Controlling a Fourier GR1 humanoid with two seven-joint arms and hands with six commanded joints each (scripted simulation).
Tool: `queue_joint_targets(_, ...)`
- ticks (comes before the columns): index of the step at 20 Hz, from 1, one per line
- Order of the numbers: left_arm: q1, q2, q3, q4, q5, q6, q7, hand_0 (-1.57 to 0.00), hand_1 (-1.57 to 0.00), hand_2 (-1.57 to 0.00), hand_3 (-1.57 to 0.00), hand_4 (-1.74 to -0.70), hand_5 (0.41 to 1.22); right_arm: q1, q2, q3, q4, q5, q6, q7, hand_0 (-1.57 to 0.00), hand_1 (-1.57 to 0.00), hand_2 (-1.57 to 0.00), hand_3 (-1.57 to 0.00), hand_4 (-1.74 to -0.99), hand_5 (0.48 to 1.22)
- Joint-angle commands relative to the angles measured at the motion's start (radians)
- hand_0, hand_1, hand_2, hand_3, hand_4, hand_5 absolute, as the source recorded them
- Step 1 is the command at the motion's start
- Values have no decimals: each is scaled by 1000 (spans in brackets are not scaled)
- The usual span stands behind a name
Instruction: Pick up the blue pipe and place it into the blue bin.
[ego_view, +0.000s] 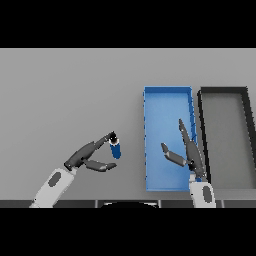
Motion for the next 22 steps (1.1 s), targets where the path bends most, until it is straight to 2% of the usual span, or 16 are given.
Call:
queue_joint_targets(1, -11, -15, 1, 24, 3, -5, -11, 1, 1, 1, 1, -1189, 469, -1, -9, -10, 3, -2, 0, 1, 1, 1, 1, 1, -1218, 612)
queue_joint_targets(6, -84, -94, -36, 129, -68, 8, -30, 1, 1, 1, 1, -1131, 462, -8, -12, -15, 9, -6, 0, 12, 1, 1, 1, 1, -1201, 605)
queue_joint_targets(8, -96, -130, -32, 154, -37, -12, -50, 1, 1, 1, 1, -1171, 495, -2, -6, -12, 9, -3, -3, -5, 1, 1, 1, 1, -1204, 607)
queue_joint_targets(9, -107, -139, -27, 173, -33, -14, -63, 1, 1, 1, 1, -1192, 513, -9, -8, -21, 4, -16, -1, 13, 1, 1, 1, 1, -1207, 607)
queue_joint_targets(10, -113, -146, -16, 191, -28, -11, -78, 1, 1, -1, 1, -1215, 533, -3, -10, -20, -1, -18, 3, 6, 1, 1, 1, 1, -1206, 606)
queue_joint_targets(12, -107, -177, -17, 179, -13, -1, -90, 1, -40, -110, -43, -1267, 585, 15, -7, -9, -6, -3, -1, -3, 1, 1, 1, 1, -1196, 603)
queue_joint_targets(13, -114, -182, -13, 181, -9, 3, -82, -34, -141, -224, -115, -1292, 617, 11, -15, -21, -4, -13, 2, 0, 1, 1, 1, 1, -1196, 605)
queue_joint_targets(14, -116, -193, -15, 185, -14, 16, -72, -100, -265, -357, -215, -1317, 651, 16, -14, -19, -9, -18, 6, 4, 1, 1, 1, 1, -1198, 605)
queue_joint_targets(15, -98, -202, -8, 178, 11, 11, -78, -289, -458, -539, -486, -1342, 765, 14, -12, -22, -3, -24, 7, 7, 1, 1, 1, 1, -1199, 605)
queue_joint_targets(16, -96, -215, -9, 191, 11, 20, -59, -504, -677, -733, -703, -1416, 856, 8, -12, -21, -3, -20, 5, 12, 1, 1, 1, 1, -1196, 604)
queue_joint_targets(18, -108, -225, -23, 205, -11, 14, -65, -888, -999, -1035, -1009, -1526, 988, 5, -8, -17, 1, -21, 8, 7, 1, 1, 1, 1, -1195, 604)
queue_joint_targets(20, -101, -223, -46, 204, -20, 8, -116, -1134, -1205, -1228, -1174, -1600, 1072, 11, -2, -12, -5, -15, 3, 4, 1, 1, 1, 1, -1198, 604)
queue_joint_targets(21, -93, -221, -54, 203, -30, 20, -150, -1221, -1278, -1296, -1225, -1626, 1101, 2, -3, -16, 10, -14, 1, 2, 1, 1, 1, 1, -1195, 603)
queue_joint_targets(22, -97, -229, -57, 206, -36, 33, -152, -1291, -1337, -1351, -1272, -1647, 1125, 7, -5, -13, -1, -17, 7, -5, 1, 1, 1, 1, -1191, 602)
